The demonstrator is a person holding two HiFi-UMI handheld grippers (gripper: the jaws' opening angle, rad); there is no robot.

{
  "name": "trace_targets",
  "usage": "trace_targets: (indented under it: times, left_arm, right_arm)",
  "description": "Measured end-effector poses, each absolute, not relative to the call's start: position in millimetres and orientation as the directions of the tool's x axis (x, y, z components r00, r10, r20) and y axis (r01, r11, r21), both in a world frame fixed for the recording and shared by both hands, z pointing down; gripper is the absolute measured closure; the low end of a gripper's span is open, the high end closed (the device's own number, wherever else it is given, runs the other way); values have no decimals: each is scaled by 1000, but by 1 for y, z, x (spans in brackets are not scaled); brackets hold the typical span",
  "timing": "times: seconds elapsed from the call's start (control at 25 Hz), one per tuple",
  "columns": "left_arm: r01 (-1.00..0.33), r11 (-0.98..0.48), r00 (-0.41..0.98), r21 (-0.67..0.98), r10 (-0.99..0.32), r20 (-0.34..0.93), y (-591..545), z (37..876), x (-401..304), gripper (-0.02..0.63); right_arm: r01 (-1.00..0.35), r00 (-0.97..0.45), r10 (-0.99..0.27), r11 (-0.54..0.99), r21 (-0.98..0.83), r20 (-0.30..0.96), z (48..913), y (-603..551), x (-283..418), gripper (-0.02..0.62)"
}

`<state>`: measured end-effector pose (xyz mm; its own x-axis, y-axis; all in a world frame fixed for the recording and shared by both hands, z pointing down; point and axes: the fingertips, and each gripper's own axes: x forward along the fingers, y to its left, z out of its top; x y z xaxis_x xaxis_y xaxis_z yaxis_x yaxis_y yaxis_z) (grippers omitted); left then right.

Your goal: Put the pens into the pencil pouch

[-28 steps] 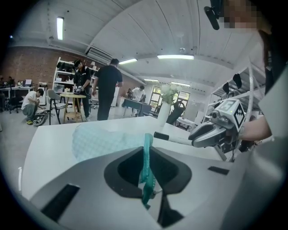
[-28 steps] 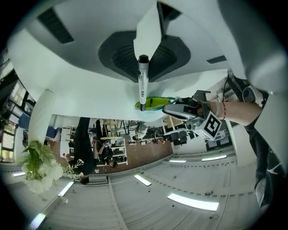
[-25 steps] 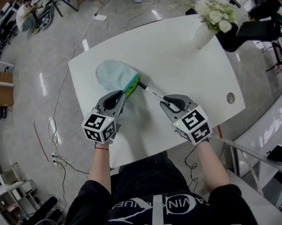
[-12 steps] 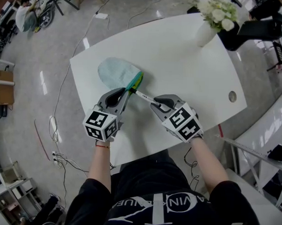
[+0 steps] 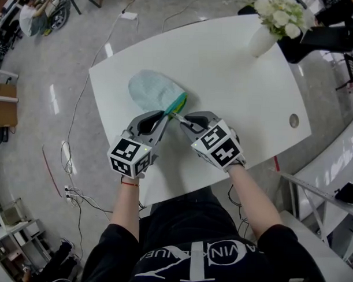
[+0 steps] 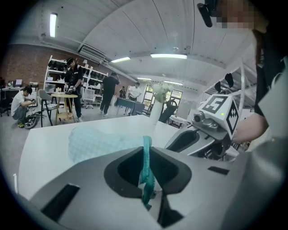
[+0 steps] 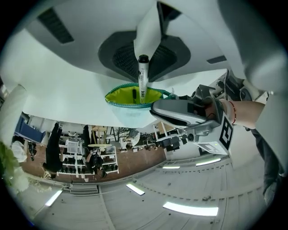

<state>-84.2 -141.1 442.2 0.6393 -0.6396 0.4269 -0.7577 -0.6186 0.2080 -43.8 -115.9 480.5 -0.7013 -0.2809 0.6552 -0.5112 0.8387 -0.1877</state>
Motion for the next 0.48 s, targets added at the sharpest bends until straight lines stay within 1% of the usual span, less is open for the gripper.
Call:
trace_targets:
  times: [0.48]
  left_arm:
    - [-713,-662,686,232,-589,427,-130,448,-79,563]
  right_arm:
    - [-540,-721,-292,806,-245,629,489,-127,-70,514]
